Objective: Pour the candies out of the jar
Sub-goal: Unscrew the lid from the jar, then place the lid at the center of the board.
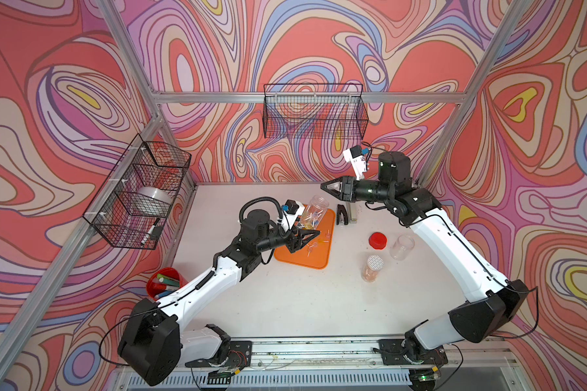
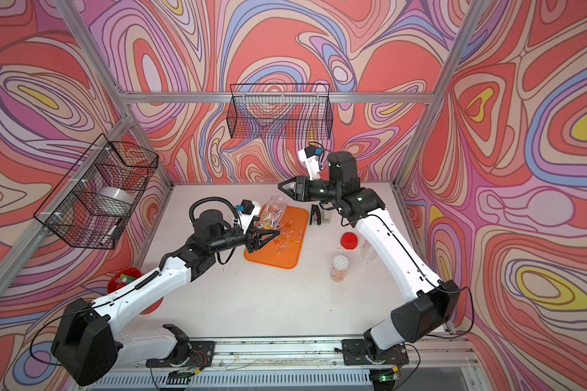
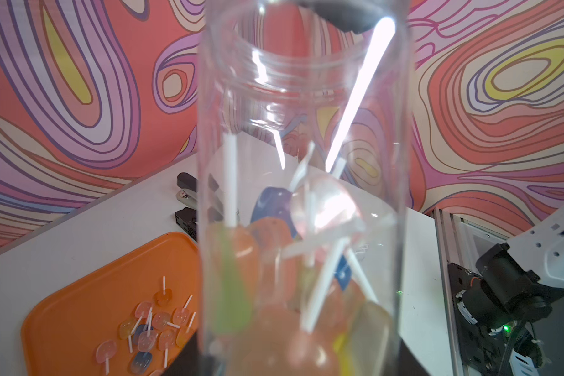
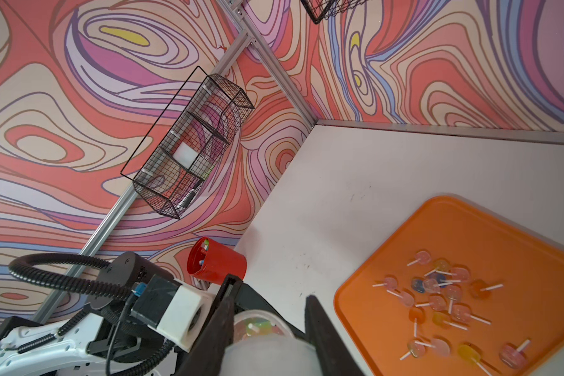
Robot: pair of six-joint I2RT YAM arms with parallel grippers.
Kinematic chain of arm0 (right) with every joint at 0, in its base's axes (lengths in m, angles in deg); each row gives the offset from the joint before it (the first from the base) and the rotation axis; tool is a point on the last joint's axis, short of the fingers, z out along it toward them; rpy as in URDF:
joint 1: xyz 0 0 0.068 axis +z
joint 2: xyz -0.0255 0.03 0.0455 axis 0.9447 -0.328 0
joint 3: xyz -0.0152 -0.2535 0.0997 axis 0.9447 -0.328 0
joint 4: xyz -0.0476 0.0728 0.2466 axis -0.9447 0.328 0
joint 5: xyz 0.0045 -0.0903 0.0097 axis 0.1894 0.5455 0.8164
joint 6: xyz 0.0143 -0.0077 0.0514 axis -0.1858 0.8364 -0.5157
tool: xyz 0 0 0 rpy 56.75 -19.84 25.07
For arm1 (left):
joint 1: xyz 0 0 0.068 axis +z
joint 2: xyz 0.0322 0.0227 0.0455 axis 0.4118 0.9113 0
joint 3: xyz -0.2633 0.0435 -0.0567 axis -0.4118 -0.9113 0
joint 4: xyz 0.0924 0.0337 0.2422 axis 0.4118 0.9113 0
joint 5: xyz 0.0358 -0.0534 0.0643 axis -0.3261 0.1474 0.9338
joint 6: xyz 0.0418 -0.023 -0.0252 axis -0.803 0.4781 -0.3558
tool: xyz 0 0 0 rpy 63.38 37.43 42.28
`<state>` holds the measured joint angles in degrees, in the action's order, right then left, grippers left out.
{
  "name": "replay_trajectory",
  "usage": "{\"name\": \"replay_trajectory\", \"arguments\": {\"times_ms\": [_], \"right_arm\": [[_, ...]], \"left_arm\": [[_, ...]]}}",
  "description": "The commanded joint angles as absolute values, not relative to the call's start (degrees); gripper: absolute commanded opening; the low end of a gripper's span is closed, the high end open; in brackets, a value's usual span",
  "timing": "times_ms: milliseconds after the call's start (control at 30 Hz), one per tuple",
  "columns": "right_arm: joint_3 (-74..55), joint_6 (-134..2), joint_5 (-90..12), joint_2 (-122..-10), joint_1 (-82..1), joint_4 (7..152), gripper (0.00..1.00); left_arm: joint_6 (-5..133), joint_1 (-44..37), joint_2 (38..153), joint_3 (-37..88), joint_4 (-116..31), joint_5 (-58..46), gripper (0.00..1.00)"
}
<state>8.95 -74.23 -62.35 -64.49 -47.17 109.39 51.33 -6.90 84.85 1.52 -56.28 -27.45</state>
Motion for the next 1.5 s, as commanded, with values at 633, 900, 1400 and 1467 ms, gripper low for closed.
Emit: {"name": "replay_trajectory", "arguments": {"times_ms": [633, 900, 1400, 1467], "right_arm": [[-8.8, -66.7, -28.0, -77.2, -52.0, 112.9, 0.32], [-14.4, -71.1, -25.9, -82.2, -52.0, 113.8, 0.33], [-14.0, -73.8, -24.3, -87.9, -52.0, 118.1, 0.46], [-13.1, -73.8, -24.5, -88.8, -52.0, 118.6, 0.49]], "left_arm": [[56.6, -6.4, 80.5, -8.8, -63.9, -5.6, 0.0], [56.4, -6.5, 81.5, -7.8, -62.8, -5.0, 0.0], [56.3, -6.4, 84.5, -5.4, -60.1, -4.7, 0.0], [56.3, -6.4, 84.6, -5.4, -59.9, -4.6, 0.0]]}}
